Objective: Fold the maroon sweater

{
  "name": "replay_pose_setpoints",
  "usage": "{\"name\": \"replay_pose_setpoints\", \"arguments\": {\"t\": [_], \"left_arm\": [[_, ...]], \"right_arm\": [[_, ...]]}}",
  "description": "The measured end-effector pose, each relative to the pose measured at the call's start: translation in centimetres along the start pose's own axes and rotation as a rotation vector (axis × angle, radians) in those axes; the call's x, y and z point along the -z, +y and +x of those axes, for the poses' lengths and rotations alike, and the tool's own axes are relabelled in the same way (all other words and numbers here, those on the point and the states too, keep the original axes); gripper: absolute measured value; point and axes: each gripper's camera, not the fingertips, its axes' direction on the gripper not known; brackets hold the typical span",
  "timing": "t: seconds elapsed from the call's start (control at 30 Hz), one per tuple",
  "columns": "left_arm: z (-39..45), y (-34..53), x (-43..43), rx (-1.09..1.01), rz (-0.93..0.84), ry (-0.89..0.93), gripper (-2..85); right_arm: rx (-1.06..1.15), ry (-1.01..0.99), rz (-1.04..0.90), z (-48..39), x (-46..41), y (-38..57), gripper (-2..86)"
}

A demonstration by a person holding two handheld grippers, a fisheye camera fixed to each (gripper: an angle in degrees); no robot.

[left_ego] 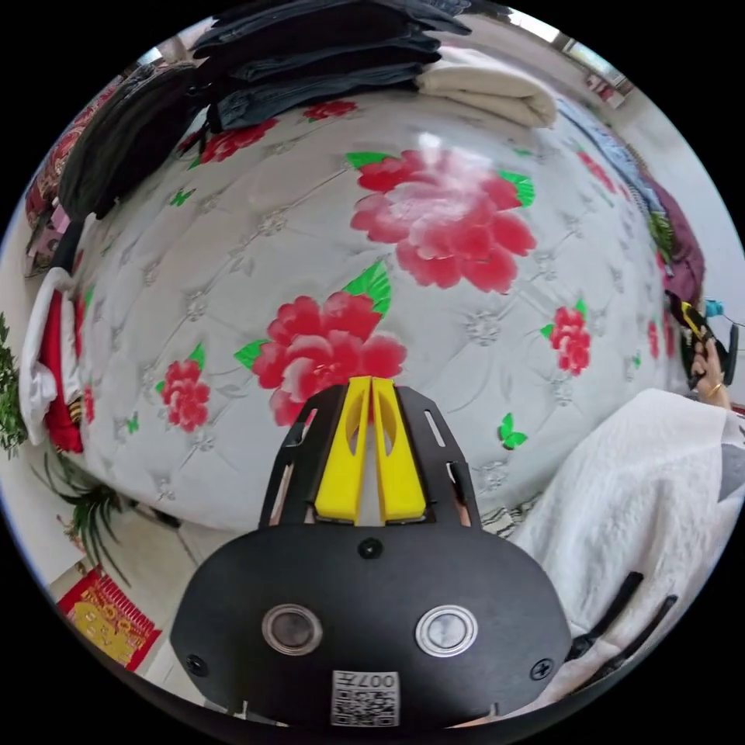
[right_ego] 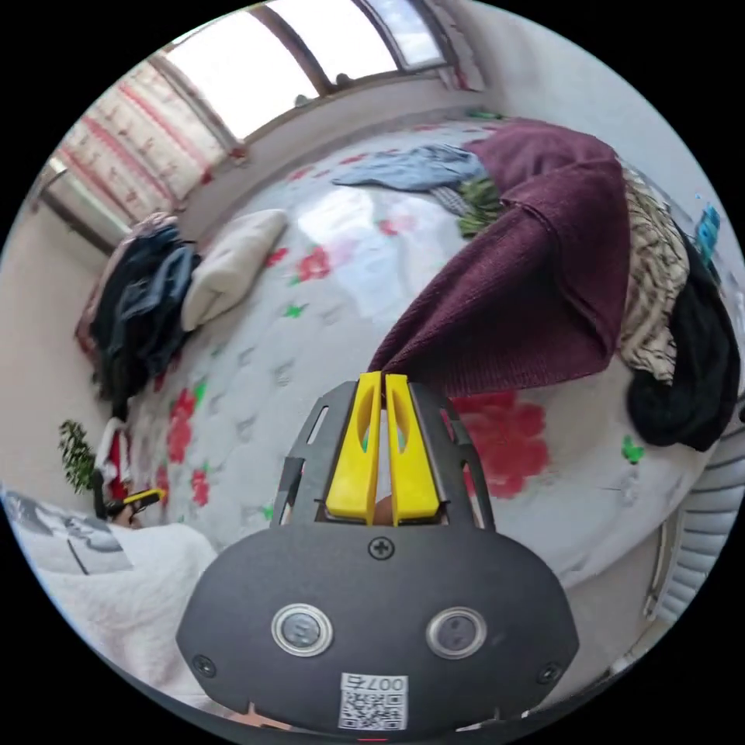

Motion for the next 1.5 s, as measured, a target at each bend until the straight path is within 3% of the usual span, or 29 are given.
{"name": "replay_pose_setpoints", "arguments": {"t": [0.2, 0.33, 0.47, 0.53, 0.63, 0.73, 0.87, 1.03, 1.2, 1.33, 1.5], "left_arm": [[2.1, 0.6, 3.7, -0.174, 0.12, 0.191, -1.0], [0.4, 2.6, 7.7, -0.249, 0.224, 0.104, -1.0], [-6.2, 5.0, 9.8, -0.136, 0.255, -0.061, -0.9], [-13.1, 7.5, 11.1, 0.058, 0.244, -0.113, -0.9], [-20.1, 12.7, 13.0, 0.25, 0.256, -0.165, -0.8], [-23.0, 17.5, 14.6, 0.293, 0.293, -0.158, 0.0], [-22.5, 19.6, 15.8, 0.19, 0.372, -0.022, 5.9], [-21.7, 14.9, 14.1, 0.027, 0.285, 0.033, 10.9], [-19.9, 9.6, 8.6, -0.064, 0.05, 0.029, 11.3], [-20.9, 8.8, 9.0, 0.016, 0.034, 0.046, 7.4], [-23.0, 9.2, 12.4, 0.097, 0.079, 0.091, 4.0]], "right_arm": [[0.44, -0.453, -0.073, -19.5, 2.9, 5.3, -0.3], [0.874, -0.741, -0.25, -36.5, 2.6, 10.1, -0.2], [1.235, -0.666, -0.244, -49.9, 1.6, 15.8, 0.3], [1.281, -0.551, -0.244, -52.1, 0.7, 16.8, 0.8], [1.18, -0.542, -0.247, -50.5, -0.3, 16.0, 1.9], [0.919, -0.478, -0.237, -44.2, -1.9, 13.2, 3.2], [0.4, -0.32, -0.221, -28.7, -3.2, 8.7, 4.2], [-0.073, -0.215, -0.118, -10.5, -0.9, 5.4, 5.1], [-0.199, -0.04, -0.093, -1.5, -0.4, 2.0, 6.5], [-0.328, -0.094, -0.158, 4.0, -2.9, 0.4, 7.1], [-0.335, -0.093, -0.163, 5.8, -4.3, -0.5, 5.1]]}}
